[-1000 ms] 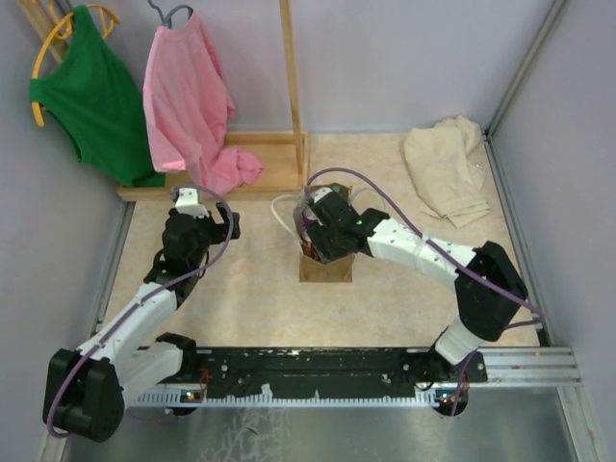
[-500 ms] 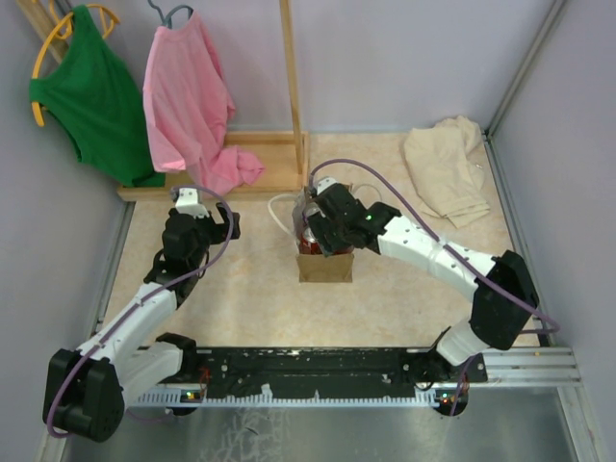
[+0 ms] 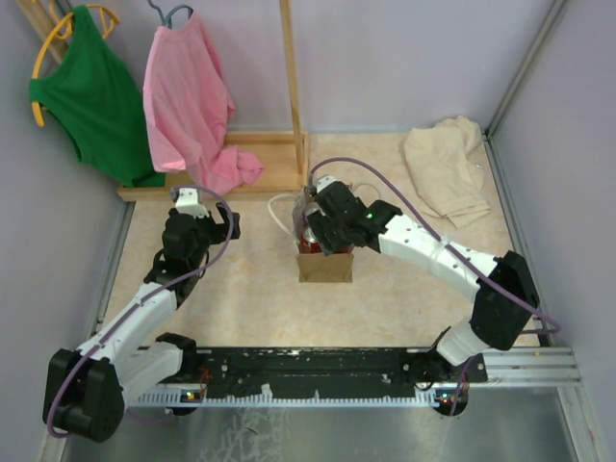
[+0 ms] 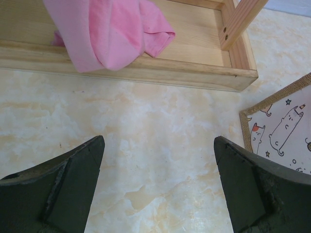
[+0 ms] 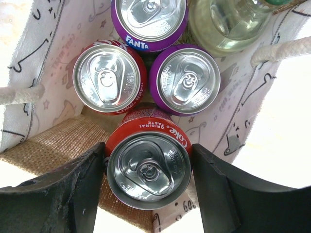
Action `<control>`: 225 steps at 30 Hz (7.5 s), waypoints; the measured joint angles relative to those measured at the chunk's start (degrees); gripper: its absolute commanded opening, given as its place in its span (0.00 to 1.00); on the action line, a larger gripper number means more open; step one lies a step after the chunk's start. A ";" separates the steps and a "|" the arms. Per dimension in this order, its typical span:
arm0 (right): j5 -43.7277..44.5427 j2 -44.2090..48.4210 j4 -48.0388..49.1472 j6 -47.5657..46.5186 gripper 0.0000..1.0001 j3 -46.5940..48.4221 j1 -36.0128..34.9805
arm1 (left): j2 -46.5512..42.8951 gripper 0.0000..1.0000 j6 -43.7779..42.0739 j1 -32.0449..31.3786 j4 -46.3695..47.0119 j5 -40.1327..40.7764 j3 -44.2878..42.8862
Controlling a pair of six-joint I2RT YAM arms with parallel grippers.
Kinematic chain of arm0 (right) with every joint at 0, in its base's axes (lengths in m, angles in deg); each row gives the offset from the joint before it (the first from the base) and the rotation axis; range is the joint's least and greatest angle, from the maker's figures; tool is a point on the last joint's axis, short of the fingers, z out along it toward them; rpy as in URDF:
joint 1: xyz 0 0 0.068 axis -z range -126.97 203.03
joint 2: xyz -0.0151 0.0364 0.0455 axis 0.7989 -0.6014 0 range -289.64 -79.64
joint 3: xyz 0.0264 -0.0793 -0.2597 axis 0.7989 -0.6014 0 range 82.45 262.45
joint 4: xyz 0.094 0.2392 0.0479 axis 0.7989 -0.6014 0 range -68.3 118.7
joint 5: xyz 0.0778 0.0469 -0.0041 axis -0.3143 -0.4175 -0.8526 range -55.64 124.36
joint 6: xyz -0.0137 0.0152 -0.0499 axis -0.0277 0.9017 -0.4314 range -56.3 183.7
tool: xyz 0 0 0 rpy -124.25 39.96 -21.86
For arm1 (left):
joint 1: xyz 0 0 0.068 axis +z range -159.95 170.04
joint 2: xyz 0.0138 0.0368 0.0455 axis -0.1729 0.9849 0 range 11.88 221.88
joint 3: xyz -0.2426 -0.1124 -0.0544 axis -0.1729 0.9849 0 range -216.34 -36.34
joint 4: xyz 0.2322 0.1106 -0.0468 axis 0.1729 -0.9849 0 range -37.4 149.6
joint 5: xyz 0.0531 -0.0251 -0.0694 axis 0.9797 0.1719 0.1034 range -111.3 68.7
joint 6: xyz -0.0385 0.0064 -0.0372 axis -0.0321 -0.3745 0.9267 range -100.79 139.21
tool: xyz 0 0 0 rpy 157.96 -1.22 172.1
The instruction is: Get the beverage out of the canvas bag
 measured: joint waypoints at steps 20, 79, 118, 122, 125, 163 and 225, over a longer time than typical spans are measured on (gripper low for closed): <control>2.69 0.00 0.48 -4.46 0.00 7.06 -0.28 | 0.00 1.00 -0.04 0.00 0.00 -0.02 0.00; 12.59 14.12 24.72 -10.34 0.00 1.97 31.17 | 0.07 1.00 0.22 0.00 0.02 -2.01 -0.07; 4.24 -1.07 40.50 -3.76 0.00 -17.38 34.14 | 2.01 1.00 0.17 0.00 0.81 -2.93 -0.09; 6.34 6.88 35.63 -2.27 0.00 -21.79 32.65 | 2.03 1.00 0.20 0.00 0.81 -2.95 -0.09; 7.19 14.60 32.02 -0.70 0.00 -25.18 31.82 | 2.10 1.00 0.20 0.00 0.85 -3.04 -0.09; 15.82 36.50 9.60 19.87 0.99 -39.04 4.33 | 2.21 1.00 1.27 -0.02 0.79 -4.35 -0.09; -1.29 -0.92 14.36 -9.60 0.65 -2.86 3.98 | 1.66 1.00 1.92 -0.04 0.76 -2.91 -0.11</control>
